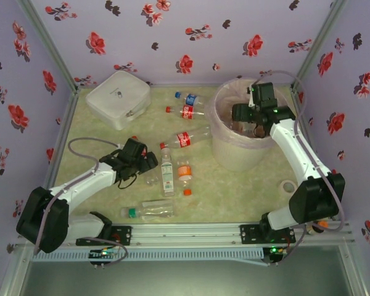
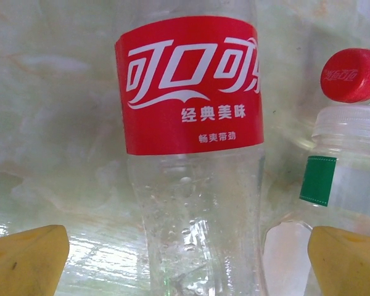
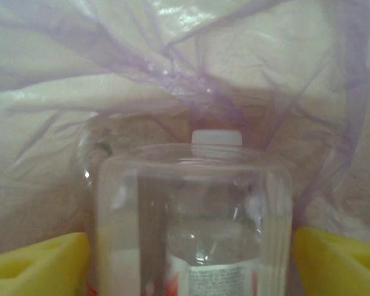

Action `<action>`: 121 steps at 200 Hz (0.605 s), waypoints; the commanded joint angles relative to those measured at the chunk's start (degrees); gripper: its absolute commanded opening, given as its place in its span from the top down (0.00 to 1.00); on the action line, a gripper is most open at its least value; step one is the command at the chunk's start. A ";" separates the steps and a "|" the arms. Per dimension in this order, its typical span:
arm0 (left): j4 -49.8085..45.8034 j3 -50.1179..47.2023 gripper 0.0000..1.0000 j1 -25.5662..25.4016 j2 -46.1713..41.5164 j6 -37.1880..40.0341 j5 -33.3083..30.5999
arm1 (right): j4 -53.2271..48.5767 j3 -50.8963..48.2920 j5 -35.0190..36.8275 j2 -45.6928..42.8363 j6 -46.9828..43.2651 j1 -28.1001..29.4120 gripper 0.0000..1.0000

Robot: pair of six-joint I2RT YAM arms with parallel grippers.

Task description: Put the plastic bottles in the bin

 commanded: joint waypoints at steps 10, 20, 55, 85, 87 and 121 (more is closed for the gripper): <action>2.44 -1.20 0.00 0.43 -0.14 -2.62 3.39 | -3.98 0.90 0.60 -6.59 -0.42 -0.07 0.01; 1.78 -1.50 0.00 0.37 -0.99 -3.03 5.03 | -4.71 1.64 0.60 -8.36 -0.60 -0.19 0.01; 1.19 -4.32 0.00 -0.01 -3.33 -7.36 4.03 | -7.04 4.12 0.28 -12.57 -1.96 -0.25 0.00; -1.54 -3.16 0.01 -1.84 -3.27 -7.51 3.97 | -6.84 5.04 -1.04 -16.31 -5.23 -0.34 0.00; -1.85 -2.96 0.01 -2.05 -3.06 -7.33 4.01 | -6.69 5.04 -1.06 -16.59 -5.24 -0.35 0.00; -4.78 -1.50 0.08 -3.75 -1.29 -7.15 5.45 | -1.65 2.75 -4.50 -19.52 -4.45 -0.32 0.00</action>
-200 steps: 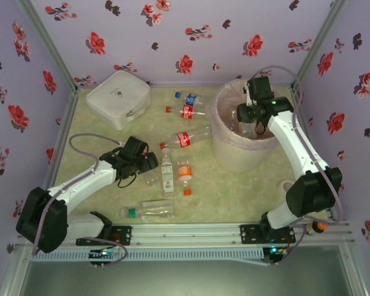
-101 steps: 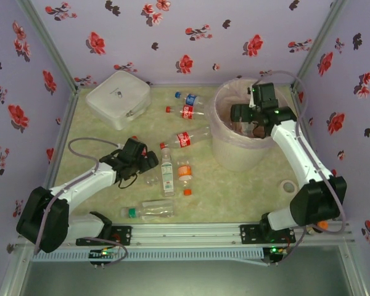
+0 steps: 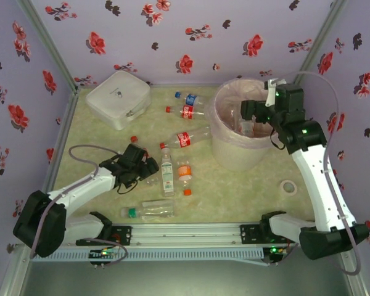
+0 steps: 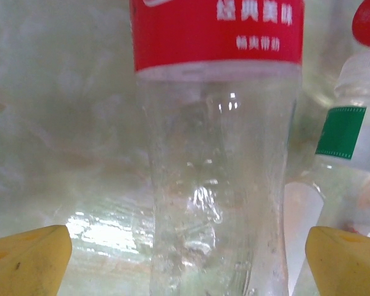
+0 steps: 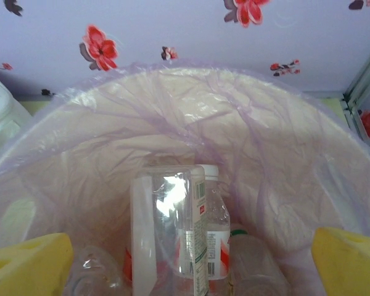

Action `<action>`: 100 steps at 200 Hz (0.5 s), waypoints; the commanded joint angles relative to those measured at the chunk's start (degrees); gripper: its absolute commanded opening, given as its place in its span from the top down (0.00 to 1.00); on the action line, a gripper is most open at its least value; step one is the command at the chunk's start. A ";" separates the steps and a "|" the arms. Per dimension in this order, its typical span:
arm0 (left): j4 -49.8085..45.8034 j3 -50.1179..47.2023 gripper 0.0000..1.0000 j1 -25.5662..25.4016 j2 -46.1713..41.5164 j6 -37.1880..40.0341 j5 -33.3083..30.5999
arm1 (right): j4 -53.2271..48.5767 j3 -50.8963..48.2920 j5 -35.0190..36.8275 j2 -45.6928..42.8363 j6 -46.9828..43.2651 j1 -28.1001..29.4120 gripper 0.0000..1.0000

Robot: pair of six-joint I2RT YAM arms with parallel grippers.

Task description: Put the plastic bottles in the bin

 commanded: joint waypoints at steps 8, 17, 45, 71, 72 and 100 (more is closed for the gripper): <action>-1.68 0.80 0.11 -1.36 0.67 -1.98 1.62 | 3.88 -1.34 -4.62 -2.03 -1.11 -0.30 0.00; -0.40 0.13 0.16 -1.41 0.64 -2.50 1.45 | 4.61 -1.80 -4.94 -2.07 -1.23 -0.23 0.00; 0.18 0.65 0.36 -1.41 1.57 -2.18 -0.73 | 4.50 -1.83 -4.15 -1.47 -1.59 -0.27 0.01; -1.49 2.74 0.46 -1.41 1.78 -0.61 -1.44 | 4.15 -2.02 -4.66 -2.16 -1.30 -0.29 0.00; -1.52 2.79 0.47 -1.39 1.73 -0.54 -1.47 | 4.15 -2.01 -4.67 -2.25 -1.30 -0.26 0.00; -4.56 4.65 0.53 -0.60 0.34 2.17 -3.07 | 3.36 -0.98 -5.80 -3.84 -1.37 -0.28 0.01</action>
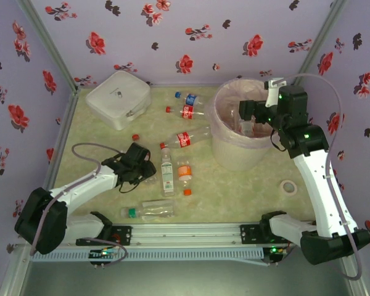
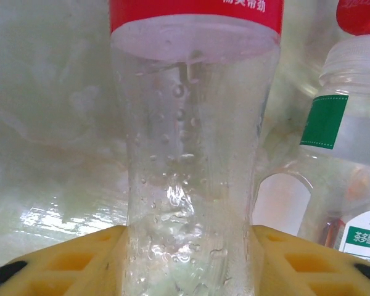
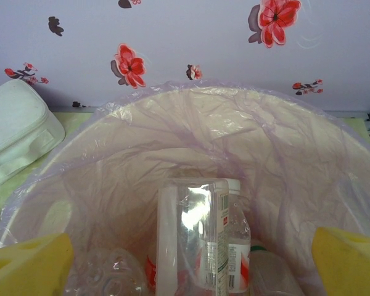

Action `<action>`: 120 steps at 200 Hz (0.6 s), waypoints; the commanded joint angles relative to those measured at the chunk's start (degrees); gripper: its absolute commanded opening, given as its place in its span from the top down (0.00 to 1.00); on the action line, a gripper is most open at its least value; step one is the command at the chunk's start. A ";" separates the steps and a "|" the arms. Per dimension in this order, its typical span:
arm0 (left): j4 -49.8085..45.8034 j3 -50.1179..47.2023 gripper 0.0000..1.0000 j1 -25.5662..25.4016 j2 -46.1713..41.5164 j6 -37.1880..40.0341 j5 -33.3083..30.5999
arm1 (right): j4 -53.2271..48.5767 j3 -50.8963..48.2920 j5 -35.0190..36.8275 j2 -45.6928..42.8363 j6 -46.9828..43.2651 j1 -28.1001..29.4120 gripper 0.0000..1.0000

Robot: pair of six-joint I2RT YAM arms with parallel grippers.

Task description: Put the plastic bottles in the bin

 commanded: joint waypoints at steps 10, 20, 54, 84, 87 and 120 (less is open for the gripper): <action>-5.59 4.37 0.54 0.91 -1.66 4.63 -3.91 | 0.67 0.72 -3.80 -2.87 -0.46 -0.24 0.01; -7.35 6.48 0.56 1.30 -2.62 7.29 -5.24 | 2.21 0.28 -6.02 -3.55 1.52 -0.11 0.01; -12.00 15.21 0.63 1.60 -4.33 19.36 -8.84 | 9.62 -2.52 -12.23 -4.54 8.16 2.85 0.01; -8.43 18.05 0.68 1.09 -6.30 27.62 -5.78 | 12.66 -0.01 -13.74 -0.69 10.75 9.02 0.07; -7.54 17.98 0.68 1.03 -6.71 28.52 -4.89 | 13.43 -0.09 -14.25 -0.27 11.16 9.68 0.08; 4.56 14.21 0.74 0.50 -11.34 35.10 3.51 | 20.44 1.36 -18.53 6.60 17.30 15.94 0.14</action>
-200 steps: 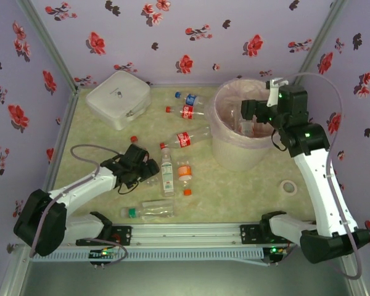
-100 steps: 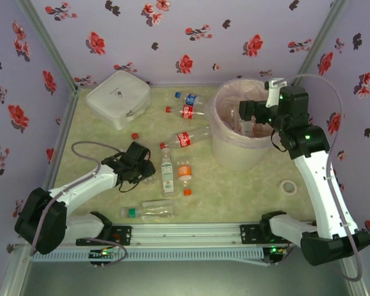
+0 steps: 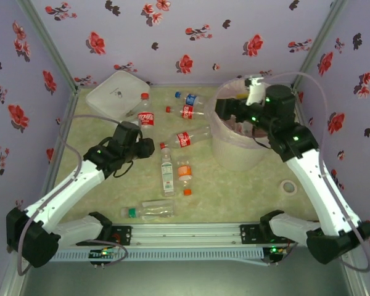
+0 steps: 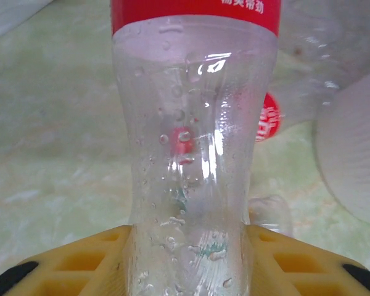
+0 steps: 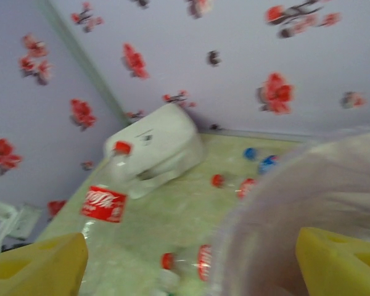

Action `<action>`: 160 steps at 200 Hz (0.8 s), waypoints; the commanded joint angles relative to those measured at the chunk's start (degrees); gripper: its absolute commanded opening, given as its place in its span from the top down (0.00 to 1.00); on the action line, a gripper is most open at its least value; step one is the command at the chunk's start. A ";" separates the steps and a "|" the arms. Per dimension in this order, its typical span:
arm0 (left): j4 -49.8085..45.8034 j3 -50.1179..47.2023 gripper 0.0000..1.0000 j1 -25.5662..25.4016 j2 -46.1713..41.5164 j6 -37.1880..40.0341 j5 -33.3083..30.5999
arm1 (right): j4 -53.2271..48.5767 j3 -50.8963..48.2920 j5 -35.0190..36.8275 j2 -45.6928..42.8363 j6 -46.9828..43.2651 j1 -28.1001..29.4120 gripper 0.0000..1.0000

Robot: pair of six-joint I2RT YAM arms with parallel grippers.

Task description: Put the plastic bottles in the bin

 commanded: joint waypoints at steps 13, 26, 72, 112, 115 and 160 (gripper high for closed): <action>12.24 -3.31 0.74 -0.70 -4.97 10.45 8.47 | 2.27 6.91 -0.91 8.78 5.27 5.98 0.14; 14.47 -3.93 0.75 -0.96 -5.58 11.40 9.73 | -0.49 10.48 0.47 12.59 3.88 8.25 0.13; 20.37 -5.58 0.76 -2.75 -3.67 10.56 12.55 | 0.24 16.85 1.69 22.21 8.07 9.56 0.03; 21.72 -7.21 0.76 -3.51 -3.92 9.78 12.39 | 1.41 19.76 -4.56 27.93 10.94 9.71 0.12; 21.98 -7.36 0.76 -3.49 -3.92 9.76 12.39 | 1.44 19.85 -4.62 28.30 11.04 9.71 0.12; 21.79 -6.77 0.77 -4.25 -2.53 10.00 12.57 | 4.35 20.03 -5.89 32.20 13.02 10.05 0.27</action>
